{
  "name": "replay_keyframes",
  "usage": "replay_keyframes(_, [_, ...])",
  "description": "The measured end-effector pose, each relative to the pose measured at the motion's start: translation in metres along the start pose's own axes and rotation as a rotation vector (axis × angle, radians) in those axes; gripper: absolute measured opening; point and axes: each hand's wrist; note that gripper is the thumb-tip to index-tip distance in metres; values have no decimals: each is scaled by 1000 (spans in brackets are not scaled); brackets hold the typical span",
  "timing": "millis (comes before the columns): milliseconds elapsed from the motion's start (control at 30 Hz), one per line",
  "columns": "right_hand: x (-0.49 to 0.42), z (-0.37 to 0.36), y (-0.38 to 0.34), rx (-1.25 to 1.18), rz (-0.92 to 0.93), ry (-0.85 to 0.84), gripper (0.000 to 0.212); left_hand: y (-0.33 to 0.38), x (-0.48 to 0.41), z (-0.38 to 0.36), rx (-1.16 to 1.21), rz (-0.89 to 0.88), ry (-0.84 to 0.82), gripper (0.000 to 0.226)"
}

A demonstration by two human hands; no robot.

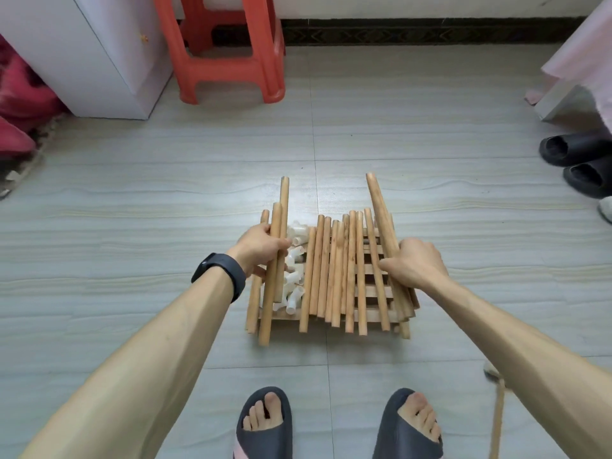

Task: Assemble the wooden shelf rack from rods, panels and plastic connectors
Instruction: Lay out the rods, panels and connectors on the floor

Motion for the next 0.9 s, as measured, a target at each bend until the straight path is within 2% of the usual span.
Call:
replay_keyframes(133, [31,27,-49,-105,157,-57,14,5,19,45,38,-6,44,17])
replay_keyframes(233, [50,27,-94,-183,274,-218,18,-6,35,88,54,5,118,18])
replay_keyframes(333, [61,1,-147,-130,370,-325,22,-36,49,134,127,57,219,20])
replay_keyframes(467, [75,-73,-220,-104,402,-406,19,-94,65,173,220,159,283,22])
replay_keyframes(567, [82,-137,-263,-89,398,-512,12,-134,62,185,221,237,286,20])
replay_keyframes(667, [79,-190,-290,-67,358,-537,16,-157,46,195,208,281,291,18])
replay_keyframes(767, [70,-225,-307,-201,325,-582,21,-166,24,201,254,335,274,22])
replay_keyframes(900, [56,-234,-310,-435,369,-595,29,-165,3,198,312,365,214,23])
Point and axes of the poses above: each hand's wrist, its own x-axis away from the middle knuckle, its own z-axis out of the back of the hand, y = z × x, and after that the axes turned 15 degrees about x, right-handed
